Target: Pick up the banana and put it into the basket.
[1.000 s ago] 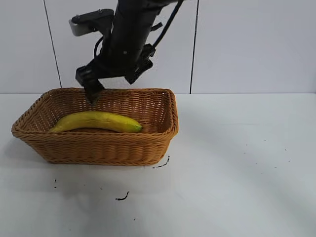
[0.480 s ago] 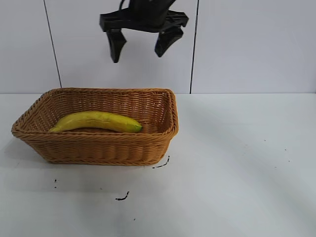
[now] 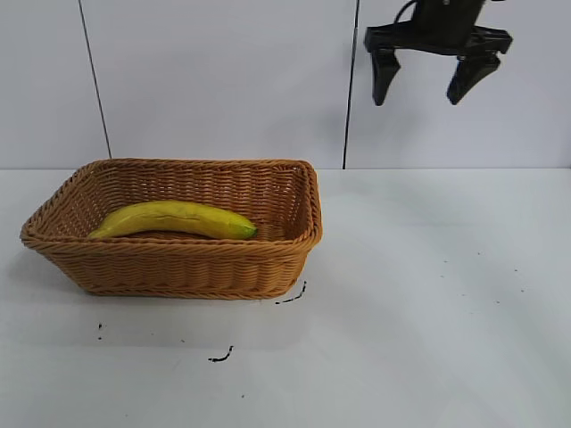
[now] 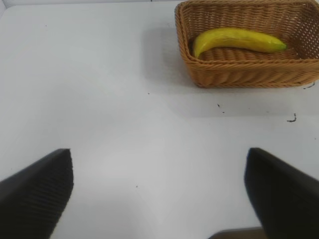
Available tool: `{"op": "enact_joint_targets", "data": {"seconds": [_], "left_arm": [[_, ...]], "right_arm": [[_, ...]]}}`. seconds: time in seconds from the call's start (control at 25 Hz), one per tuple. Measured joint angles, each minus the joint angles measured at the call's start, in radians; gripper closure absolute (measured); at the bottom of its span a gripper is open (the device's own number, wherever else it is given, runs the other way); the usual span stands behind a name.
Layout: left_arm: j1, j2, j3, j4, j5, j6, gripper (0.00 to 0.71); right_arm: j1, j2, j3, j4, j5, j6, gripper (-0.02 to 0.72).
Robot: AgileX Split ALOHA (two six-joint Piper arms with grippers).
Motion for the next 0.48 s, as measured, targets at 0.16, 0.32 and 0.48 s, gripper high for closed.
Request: {"op": "enact_joint_targets", "data": {"seconds": [0.16,0.32,0.48], "left_arm": [[0.000,0.000,0.000,0.000,0.000,0.000,0.017],[0.000,0.000,0.000,0.000,0.000,0.000,0.017],[0.000,0.000,0.000,0.000,0.000,0.000,0.017]], "right_arm": [[-0.007,-0.037,0.024,0.000,-0.002,0.001,0.013],[-0.013,-0.148,0.166,-0.016,-0.003,0.001,0.013],[-0.021,-0.282,0.396,-0.030,-0.004,0.000,0.013]]}}
